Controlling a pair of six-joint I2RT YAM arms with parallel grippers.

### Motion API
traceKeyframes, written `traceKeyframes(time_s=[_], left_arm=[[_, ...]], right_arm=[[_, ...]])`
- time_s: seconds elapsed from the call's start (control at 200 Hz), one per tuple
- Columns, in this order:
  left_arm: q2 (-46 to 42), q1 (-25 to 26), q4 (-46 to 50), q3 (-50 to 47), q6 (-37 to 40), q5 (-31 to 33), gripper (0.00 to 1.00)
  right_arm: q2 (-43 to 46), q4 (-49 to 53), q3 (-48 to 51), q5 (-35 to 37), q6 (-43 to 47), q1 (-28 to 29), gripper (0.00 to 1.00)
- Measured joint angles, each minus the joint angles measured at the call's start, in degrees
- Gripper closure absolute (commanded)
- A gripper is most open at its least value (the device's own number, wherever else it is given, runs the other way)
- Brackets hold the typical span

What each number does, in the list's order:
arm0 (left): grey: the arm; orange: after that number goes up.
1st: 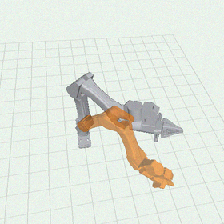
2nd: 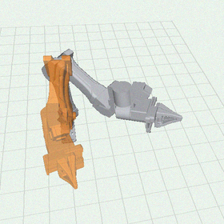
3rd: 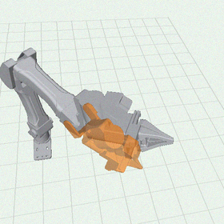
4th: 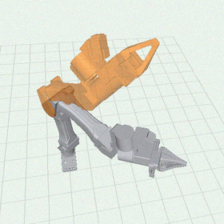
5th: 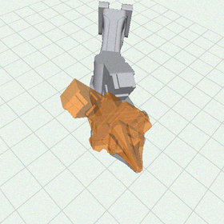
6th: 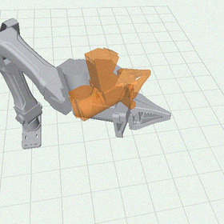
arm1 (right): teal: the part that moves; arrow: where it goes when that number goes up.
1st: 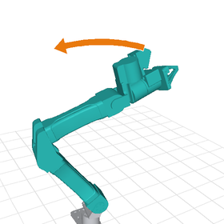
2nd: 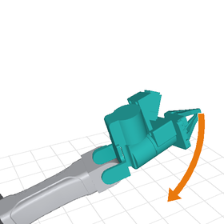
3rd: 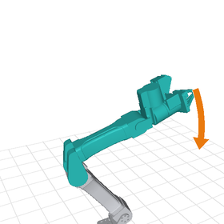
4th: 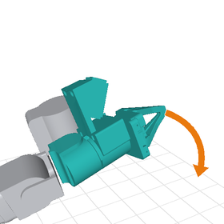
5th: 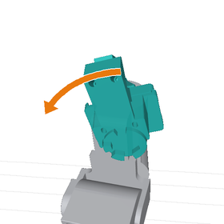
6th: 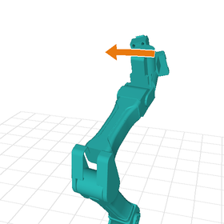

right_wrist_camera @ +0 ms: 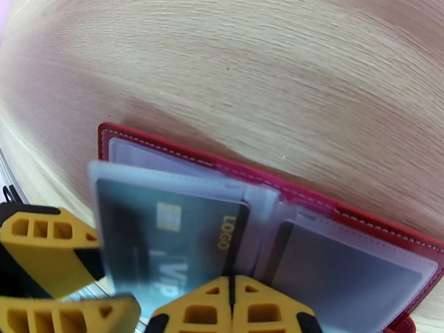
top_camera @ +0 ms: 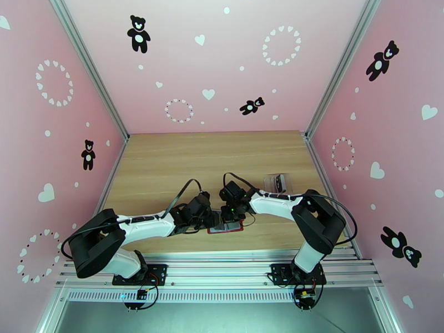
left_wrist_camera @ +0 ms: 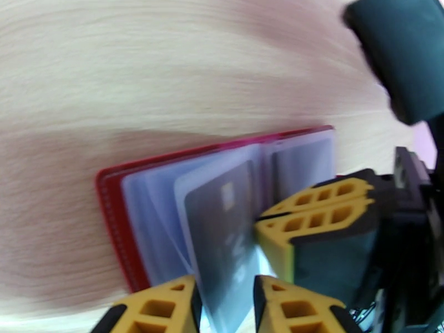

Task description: Put the credit cards into the card holder

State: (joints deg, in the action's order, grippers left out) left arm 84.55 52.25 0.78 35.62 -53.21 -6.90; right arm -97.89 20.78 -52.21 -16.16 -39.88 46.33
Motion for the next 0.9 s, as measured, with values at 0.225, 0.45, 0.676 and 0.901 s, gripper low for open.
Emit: traceKeyframes(time_s=[0.225,0.45,0.676,0.901], left_arm=[[-0.4,0.1,-2.8,-0.6,-0.1,-0.4,0.69],[-1.3,0.2,-4.3,-0.7,-0.1,-0.8,0.69],[-1.5,0.6,-4.7,-0.7,0.0,-1.3,0.69],[-1.1,1.2,-4.7,0.4,0.0,-1.6,0.69]], right_arm=[[0.1,-0.1,0.1,0.0,-0.2,0.0,1.0],[1.4,-0.8,1.2,0.2,-0.3,0.0,1.0],[2.6,-0.7,1.9,0.2,-0.5,0.1,1.0],[4.2,-0.8,2.8,0.2,-0.6,0.1,0.94]])
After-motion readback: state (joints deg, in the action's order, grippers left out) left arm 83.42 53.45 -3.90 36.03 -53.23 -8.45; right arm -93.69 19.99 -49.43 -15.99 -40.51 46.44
